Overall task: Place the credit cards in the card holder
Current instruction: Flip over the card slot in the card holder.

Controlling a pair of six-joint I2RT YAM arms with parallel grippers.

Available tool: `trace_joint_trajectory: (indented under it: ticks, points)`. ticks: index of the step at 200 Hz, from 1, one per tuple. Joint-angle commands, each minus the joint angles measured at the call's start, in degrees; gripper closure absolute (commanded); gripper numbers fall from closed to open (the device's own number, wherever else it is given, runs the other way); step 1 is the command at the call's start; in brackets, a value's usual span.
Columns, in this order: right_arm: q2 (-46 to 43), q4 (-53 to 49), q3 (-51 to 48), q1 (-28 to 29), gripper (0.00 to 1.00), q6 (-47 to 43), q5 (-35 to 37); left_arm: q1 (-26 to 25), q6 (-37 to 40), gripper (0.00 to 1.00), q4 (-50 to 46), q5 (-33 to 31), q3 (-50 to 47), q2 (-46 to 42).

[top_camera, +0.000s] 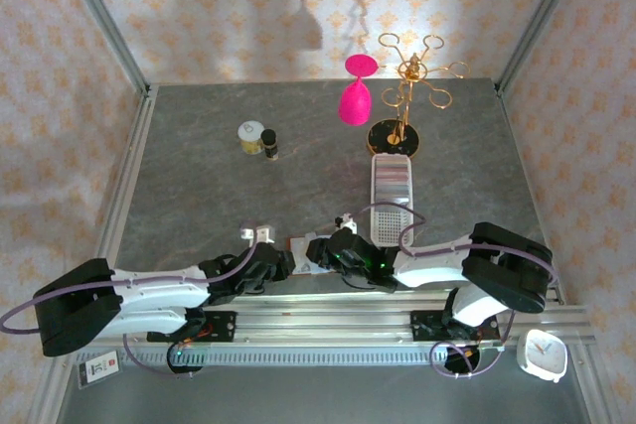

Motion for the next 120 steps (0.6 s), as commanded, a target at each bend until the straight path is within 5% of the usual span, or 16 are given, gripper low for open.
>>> trace_joint_trajectory:
  ticks: [1,120]
  points:
    - [0.49,2.80,1.07,0.46,0.65,0.31,-0.47,-0.40,-1.44,0.69,-2.22,-1.67,-1.71,-0.68]
    - [0.78,8.83,1.72,0.62,0.62,-0.15,-3.20,-0.34,-2.47,0.68,-1.10,-1.82,-2.61,-1.22]
